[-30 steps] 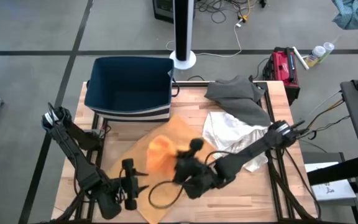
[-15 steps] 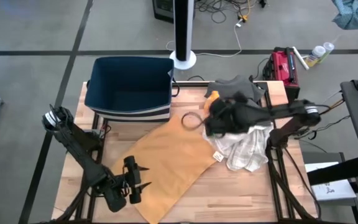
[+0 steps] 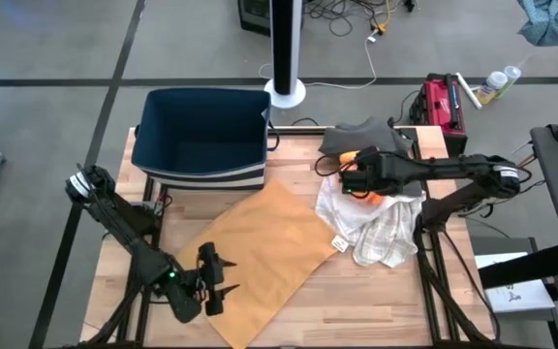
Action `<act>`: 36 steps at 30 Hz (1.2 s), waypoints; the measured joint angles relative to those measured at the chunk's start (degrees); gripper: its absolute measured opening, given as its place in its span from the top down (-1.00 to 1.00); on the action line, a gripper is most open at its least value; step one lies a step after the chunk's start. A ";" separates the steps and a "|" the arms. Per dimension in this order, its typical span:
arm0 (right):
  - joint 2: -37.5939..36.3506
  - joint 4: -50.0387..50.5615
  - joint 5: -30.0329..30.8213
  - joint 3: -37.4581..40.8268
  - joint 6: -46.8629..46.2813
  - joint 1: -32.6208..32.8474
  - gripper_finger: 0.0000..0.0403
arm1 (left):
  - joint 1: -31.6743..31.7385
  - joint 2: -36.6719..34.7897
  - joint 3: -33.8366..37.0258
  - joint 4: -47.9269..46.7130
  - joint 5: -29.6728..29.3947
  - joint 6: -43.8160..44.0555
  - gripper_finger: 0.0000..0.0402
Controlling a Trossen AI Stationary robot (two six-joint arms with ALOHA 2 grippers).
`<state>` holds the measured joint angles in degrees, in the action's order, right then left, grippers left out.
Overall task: Fold towel
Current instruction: Fold the yellow kitchen towel
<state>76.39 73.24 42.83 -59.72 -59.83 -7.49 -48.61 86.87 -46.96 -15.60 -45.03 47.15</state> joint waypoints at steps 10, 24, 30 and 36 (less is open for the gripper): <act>-4.08 -14.50 -0.13 -3.59 8.76 14.39 -0.32 | 13.77 -1.68 -2.91 -15.82 15.14 -5.12 -0.37; 28.26 -61.52 3.50 -7.64 23.49 40.78 -0.37 | 27.62 -4.45 -1.08 -24.27 26.24 -30.09 -0.35; 39.71 -61.63 4.68 -17.93 21.77 44.72 -0.37 | 29.20 -3.84 -7.17 -38.13 26.18 -37.25 -0.33; 47.26 -58.57 1.29 -27.17 22.99 45.01 -0.38 | 31.24 -2.69 -7.63 -37.46 26.08 -55.89 -0.24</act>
<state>123.65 14.66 44.12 -86.89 -36.84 37.52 -17.37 84.18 -54.59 -53.07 -18.95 -8.74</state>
